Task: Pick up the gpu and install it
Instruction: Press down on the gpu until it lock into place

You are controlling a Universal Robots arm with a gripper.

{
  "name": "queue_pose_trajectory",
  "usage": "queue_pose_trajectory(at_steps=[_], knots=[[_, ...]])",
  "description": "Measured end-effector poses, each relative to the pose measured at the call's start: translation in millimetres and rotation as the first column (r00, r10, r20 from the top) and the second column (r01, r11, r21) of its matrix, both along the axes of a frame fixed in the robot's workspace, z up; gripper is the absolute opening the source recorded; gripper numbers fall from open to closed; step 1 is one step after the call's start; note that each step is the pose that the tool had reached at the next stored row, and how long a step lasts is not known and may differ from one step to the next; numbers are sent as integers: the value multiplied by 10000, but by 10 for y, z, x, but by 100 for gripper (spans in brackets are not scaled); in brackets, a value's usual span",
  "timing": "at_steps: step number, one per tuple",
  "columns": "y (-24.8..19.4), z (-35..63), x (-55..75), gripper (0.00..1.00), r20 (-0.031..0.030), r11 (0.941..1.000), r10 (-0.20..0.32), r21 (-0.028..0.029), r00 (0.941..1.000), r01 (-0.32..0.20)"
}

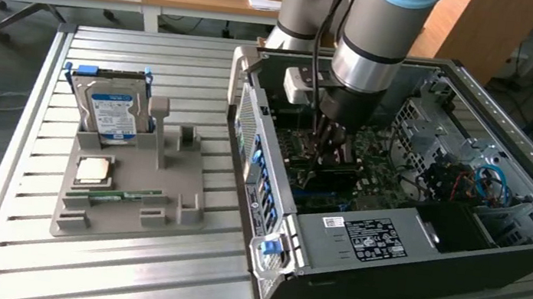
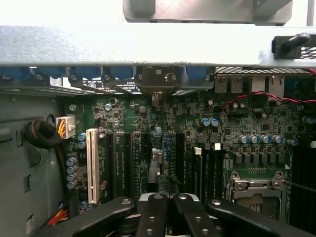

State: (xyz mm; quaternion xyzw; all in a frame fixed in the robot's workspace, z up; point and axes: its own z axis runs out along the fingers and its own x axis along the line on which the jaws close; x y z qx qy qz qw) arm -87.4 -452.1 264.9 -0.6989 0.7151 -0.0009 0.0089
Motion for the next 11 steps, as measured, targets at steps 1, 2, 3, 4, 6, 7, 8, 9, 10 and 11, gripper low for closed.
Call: queue_pose_trajectory(at_steps=[1, 2, 3, 4, 6, 7, 8, 9, 10, 11], knots=[[0, -1, 0, 11, 0, 10000, 0, 0, 10000, 0], [0, -2, 0, 11, 1, 10000, 0, 0, 10000, 0], [0, -3, 0, 11, 1, 10000, 0, 1, 10000, 0], [0, -4, 0, 11, 1, 10000, 1, 1, 10000, -1], [1, -7, 0, 11, 0, 10000, 1, 0, 10000, -1], [2, -10, 0, 11, 4, 10000, 1, 6, 10000, -1], [3, -18, 0, 11, 12, 10000, 0, 21, 10000, 0], [2, -17, 0, 11, 10, 10000, 1, 16, 10000, -1], [2, -15, 0, 11, 8, 10000, 1, 13, 10000, -1], [2, -11, -1, 11, 2, 10000, 1, 4, 10000, -1]])
